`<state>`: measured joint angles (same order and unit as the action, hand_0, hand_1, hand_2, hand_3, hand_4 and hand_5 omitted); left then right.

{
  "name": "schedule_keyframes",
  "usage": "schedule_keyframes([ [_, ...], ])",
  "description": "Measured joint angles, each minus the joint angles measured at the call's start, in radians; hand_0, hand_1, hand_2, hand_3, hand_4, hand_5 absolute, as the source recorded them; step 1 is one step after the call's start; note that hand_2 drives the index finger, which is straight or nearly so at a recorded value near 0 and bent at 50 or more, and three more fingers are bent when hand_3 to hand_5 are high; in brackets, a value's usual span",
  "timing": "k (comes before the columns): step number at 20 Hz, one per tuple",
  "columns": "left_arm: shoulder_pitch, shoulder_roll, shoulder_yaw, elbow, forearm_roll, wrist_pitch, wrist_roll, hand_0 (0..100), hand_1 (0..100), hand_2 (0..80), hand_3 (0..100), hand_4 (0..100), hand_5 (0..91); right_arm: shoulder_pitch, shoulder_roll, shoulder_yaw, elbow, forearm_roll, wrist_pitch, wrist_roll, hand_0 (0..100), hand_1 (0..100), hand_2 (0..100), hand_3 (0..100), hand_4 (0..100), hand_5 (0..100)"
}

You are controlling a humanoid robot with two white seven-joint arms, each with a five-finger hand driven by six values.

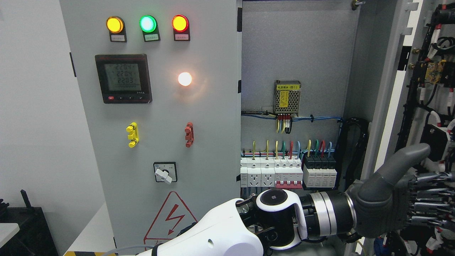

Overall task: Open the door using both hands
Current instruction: 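Hold the left hand against the opened door's inner edge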

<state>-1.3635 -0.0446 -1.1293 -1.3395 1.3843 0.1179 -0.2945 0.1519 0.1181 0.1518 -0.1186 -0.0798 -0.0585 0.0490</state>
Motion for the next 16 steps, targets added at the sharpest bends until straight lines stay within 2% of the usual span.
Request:
schedule_keyframes([
  [16, 0.000, 0.000, 0.005, -0.028, 0.002, -0.015, -0.033, 0, 0, 0.0, 0, 4, 0.0, 0.000, 0.000, 0.000, 0.000, 0.000, 0.000, 0.000, 0, 0, 0, 0, 0, 0],
])
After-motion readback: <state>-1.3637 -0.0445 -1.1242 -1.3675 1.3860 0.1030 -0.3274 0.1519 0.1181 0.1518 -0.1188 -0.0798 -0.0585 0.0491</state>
